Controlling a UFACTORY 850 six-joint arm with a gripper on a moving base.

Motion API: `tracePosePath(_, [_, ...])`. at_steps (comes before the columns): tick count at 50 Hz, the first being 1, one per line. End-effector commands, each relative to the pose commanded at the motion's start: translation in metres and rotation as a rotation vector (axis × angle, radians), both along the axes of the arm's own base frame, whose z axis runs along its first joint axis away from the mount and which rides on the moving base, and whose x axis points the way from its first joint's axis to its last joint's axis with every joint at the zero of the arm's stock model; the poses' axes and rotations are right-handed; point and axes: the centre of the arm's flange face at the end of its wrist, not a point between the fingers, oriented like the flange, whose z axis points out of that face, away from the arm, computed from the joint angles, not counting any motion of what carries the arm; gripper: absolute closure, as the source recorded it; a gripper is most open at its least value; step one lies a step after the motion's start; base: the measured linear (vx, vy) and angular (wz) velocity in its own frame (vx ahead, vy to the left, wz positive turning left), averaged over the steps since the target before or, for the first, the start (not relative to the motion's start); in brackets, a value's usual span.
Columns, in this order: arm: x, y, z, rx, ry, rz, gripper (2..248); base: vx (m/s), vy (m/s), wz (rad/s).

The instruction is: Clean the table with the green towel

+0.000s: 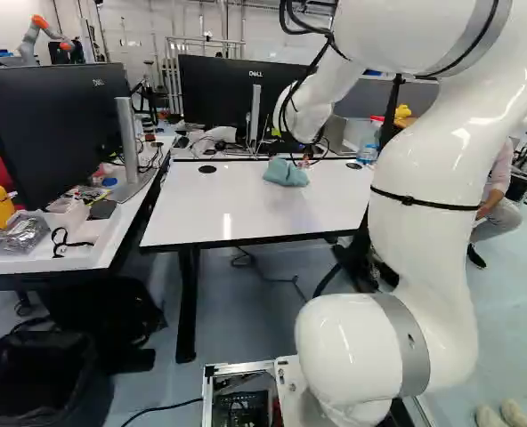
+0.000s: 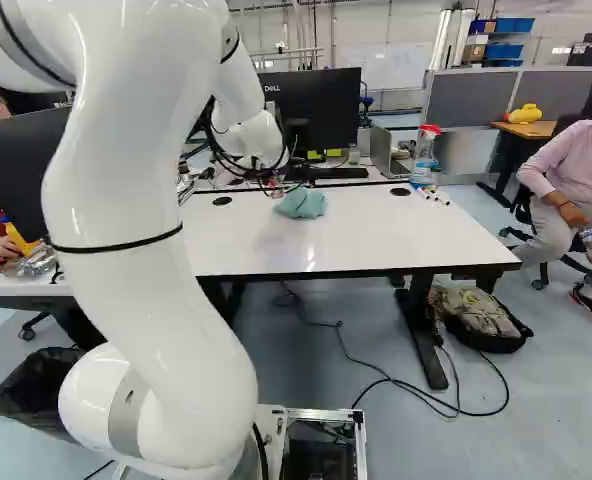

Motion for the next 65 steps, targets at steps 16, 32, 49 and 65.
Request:
tracePosePath(16, [-0.049,0.009,-0.016,-0.004,-0.077,0.011,3,0.0,0.0,0.0])
tracePosePath(32, [-0.107,0.018,-0.037,-0.008,-0.163,0.024,3,0.0,0.0,0.0])
tracePosePath(49, [-0.163,0.025,-0.058,-0.011,-0.242,0.036,3,0.0,0.0,0.0])
tracePosePath(65, [-0.208,0.029,-0.075,-0.012,-0.302,0.044,3,0.0,0.0,0.0])
